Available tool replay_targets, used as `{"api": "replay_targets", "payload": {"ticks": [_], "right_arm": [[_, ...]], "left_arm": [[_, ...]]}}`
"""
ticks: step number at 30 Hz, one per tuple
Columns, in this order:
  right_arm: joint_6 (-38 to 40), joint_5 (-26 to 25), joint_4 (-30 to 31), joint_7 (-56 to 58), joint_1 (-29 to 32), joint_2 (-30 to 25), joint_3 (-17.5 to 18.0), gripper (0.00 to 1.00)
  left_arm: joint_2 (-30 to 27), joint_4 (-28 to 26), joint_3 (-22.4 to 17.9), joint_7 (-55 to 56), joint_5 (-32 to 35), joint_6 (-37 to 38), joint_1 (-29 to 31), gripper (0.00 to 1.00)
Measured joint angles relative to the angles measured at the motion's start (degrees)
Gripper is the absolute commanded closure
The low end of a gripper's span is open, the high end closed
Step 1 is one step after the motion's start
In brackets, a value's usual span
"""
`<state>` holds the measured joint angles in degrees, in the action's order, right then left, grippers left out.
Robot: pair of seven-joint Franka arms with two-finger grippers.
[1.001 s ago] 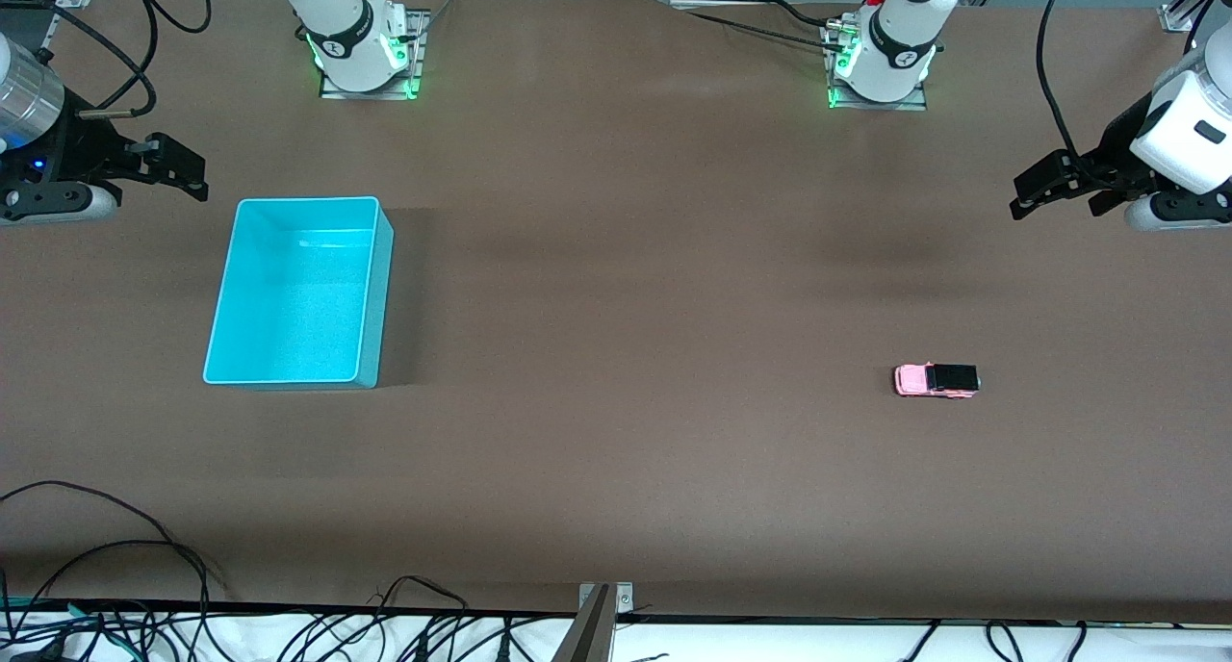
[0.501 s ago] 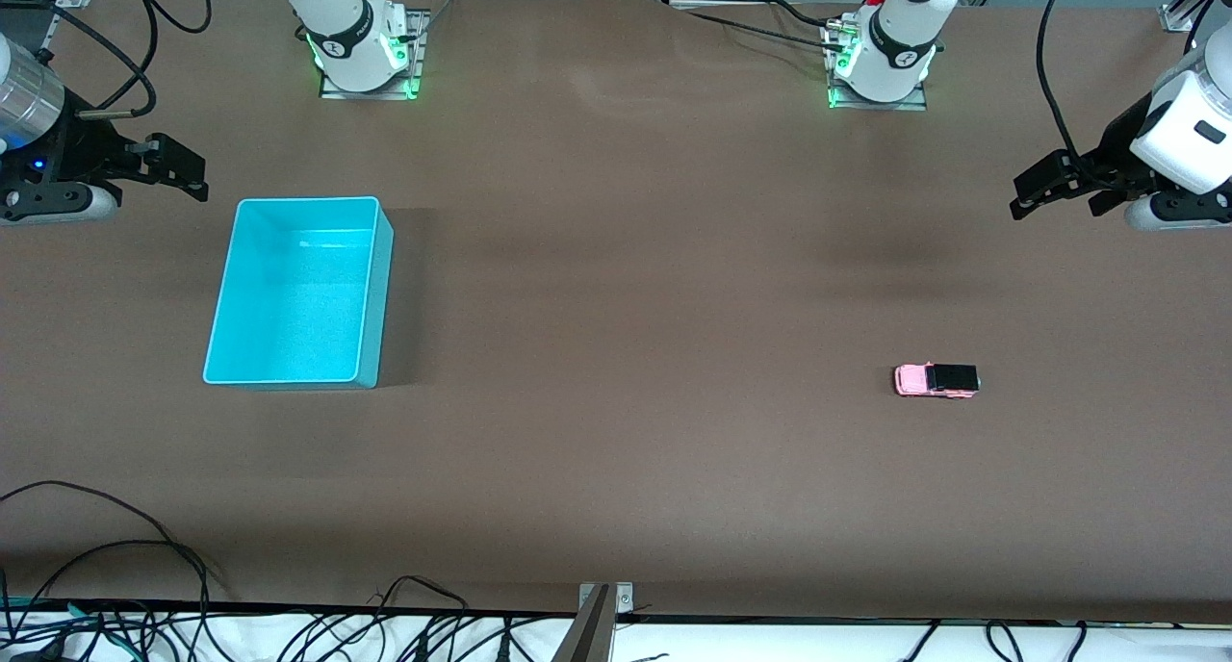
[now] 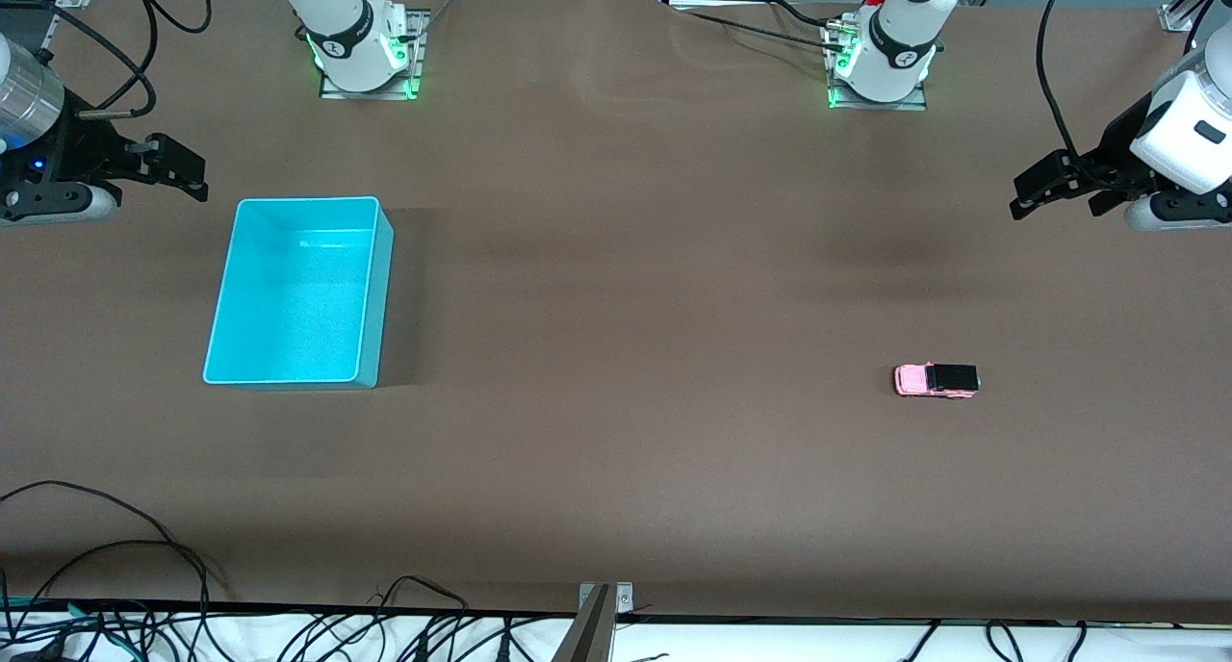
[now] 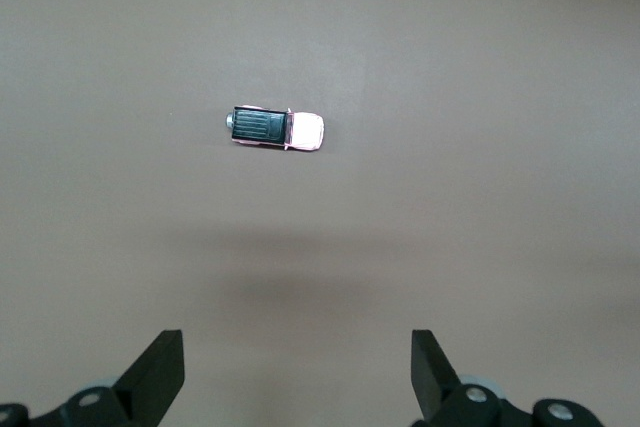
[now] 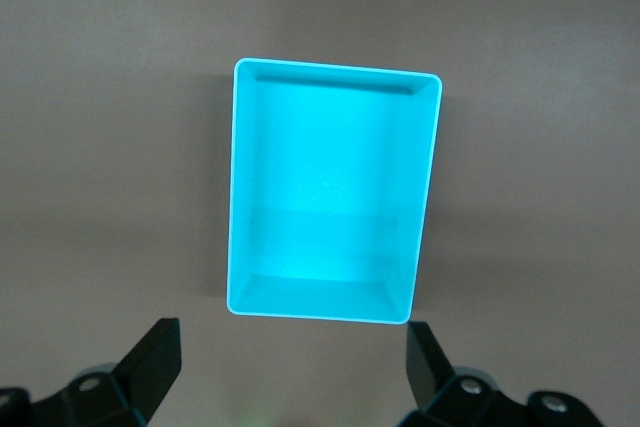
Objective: Wind and store pink jeep toy
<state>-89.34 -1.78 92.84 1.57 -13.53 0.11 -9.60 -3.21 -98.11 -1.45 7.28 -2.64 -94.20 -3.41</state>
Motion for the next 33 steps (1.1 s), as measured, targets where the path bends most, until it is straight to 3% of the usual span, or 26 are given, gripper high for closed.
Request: {"api": "replay_targets", "payload": {"ticks": [19,27,33], "right_arm": [[0.0,0.0,0.0,0.0,0.0,0.0,0.0,0.00],[0.0,0.0,0.0,0.0,0.0,0.0,0.0,0.00],[0.0,0.0,0.0,0.0,0.0,0.0,0.0,0.00]], "left_arm": [[0.5,0.4,0.1,0.1,0.0,-0.1,-0.2,0.00],[2.4,3.0,0.2,-0.6,0.0,-0.1,-0.3,0.00],[4.5,5.7,0.0,-7.5,0.0,-0.1,-0.1,0.00]]}}
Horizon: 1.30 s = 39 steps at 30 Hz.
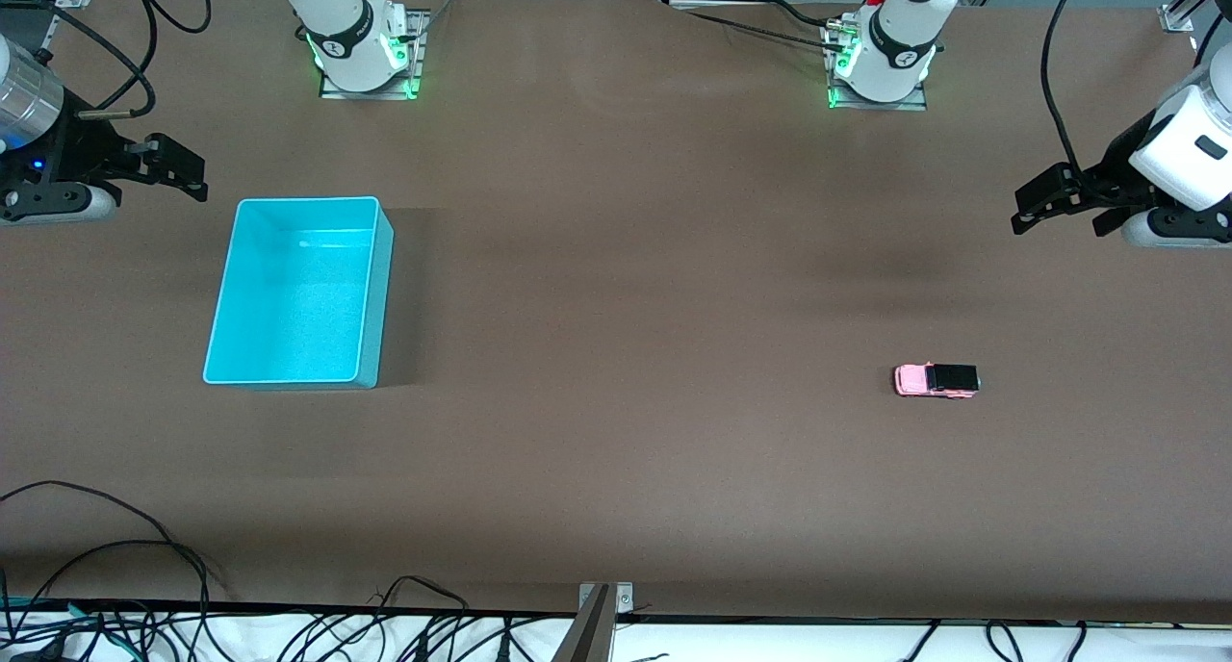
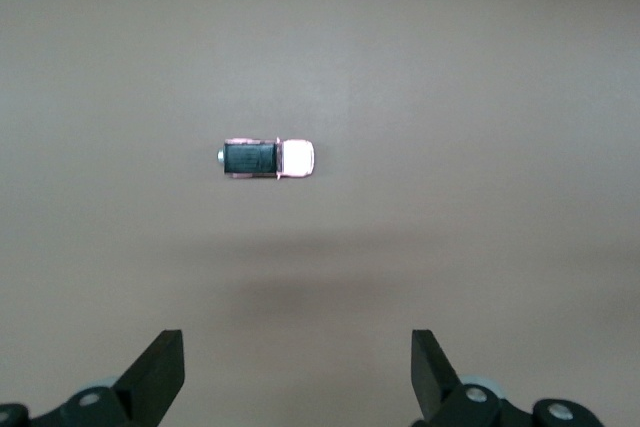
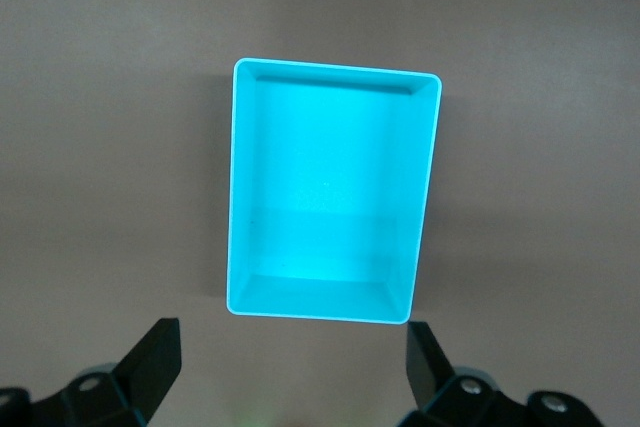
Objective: Wind and store pink jeep toy
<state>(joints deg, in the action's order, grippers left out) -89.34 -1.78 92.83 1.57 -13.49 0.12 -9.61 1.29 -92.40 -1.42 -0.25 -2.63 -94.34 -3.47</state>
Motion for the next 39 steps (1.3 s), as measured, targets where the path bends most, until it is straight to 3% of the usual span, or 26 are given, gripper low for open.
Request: {"api": "replay_targets", "payload": {"ticks": [12,25,39], "right_arm": [[0.0,0.0,0.0,0.0,0.0,0.0,0.0,0.00],[0.0,0.0,0.0,0.0,0.0,0.0,0.0,0.00],[0.0,0.0,0.0,0.0,0.0,0.0,0.0,0.00]], "left_arm": [[6.7,3.3,-0.2,-25.9,0.5,-0.8,1.9,0.00],[14.9,3.6,-0.2,-50.3,0.6,-10.4,3.3,0.00],[28.1,3.3,-0.2,-73.8,0.9,-20.4,4.2,0.00]]}}
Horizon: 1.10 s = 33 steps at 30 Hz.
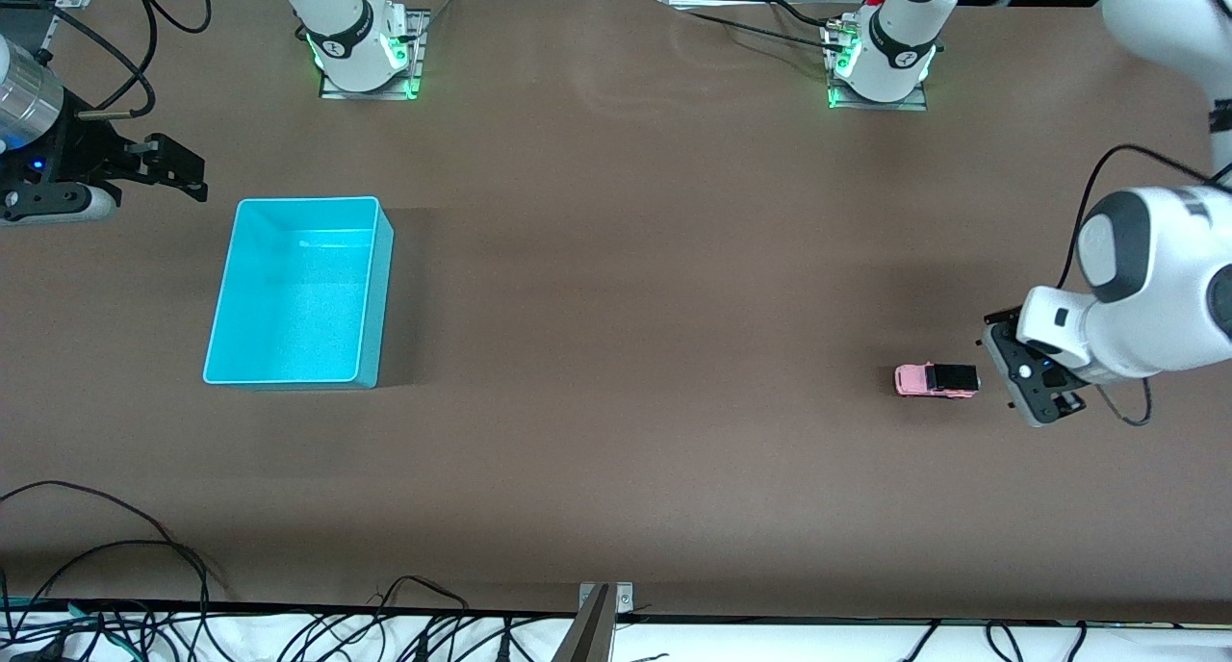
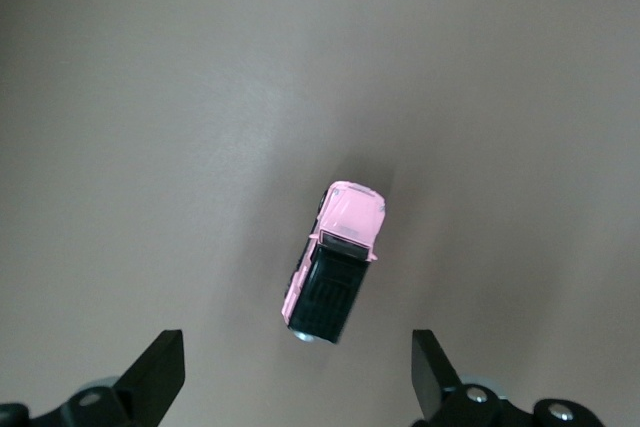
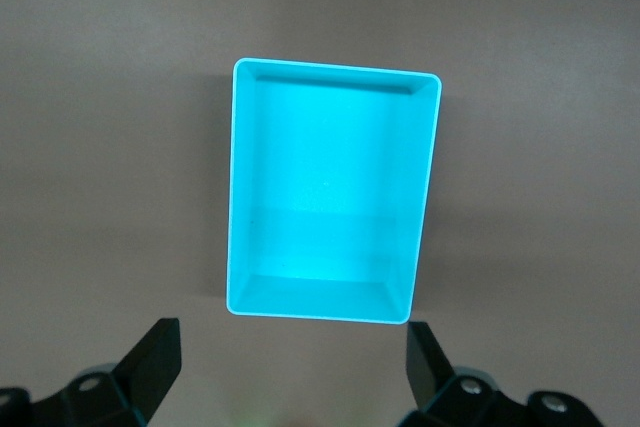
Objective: Wind and store pink jeep toy
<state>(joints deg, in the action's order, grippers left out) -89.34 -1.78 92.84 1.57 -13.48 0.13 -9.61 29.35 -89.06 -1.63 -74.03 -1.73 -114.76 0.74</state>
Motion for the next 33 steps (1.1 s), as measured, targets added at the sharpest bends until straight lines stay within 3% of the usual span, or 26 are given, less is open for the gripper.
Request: {"api": "replay_targets", "payload": {"ticks": [10,26,30,33], "right_arm": [[0.0,0.0,0.0,0.0,0.0,0.0,0.0,0.00],[0.0,0.0,0.0,0.0,0.0,0.0,0.0,0.00],[0.0,0.0,0.0,0.0,0.0,0.0,0.0,0.00],[0.0,0.0,0.0,0.0,0.0,0.0,0.0,0.00]], "left_arm": [[6.9,-2.0,0.0,-13.3,0.1,-10.9,1.4,0.00],[8.4,-7.2,0.1,-20.9,0.1,-13.4,1.6,0.01],[8.4,-8.3,0.1,-21.4,0.1,-15.0,1.7,0.28],[8.4,-9.1,0.2,-21.9,0.1,-16.2,1.7,0.62]]}}
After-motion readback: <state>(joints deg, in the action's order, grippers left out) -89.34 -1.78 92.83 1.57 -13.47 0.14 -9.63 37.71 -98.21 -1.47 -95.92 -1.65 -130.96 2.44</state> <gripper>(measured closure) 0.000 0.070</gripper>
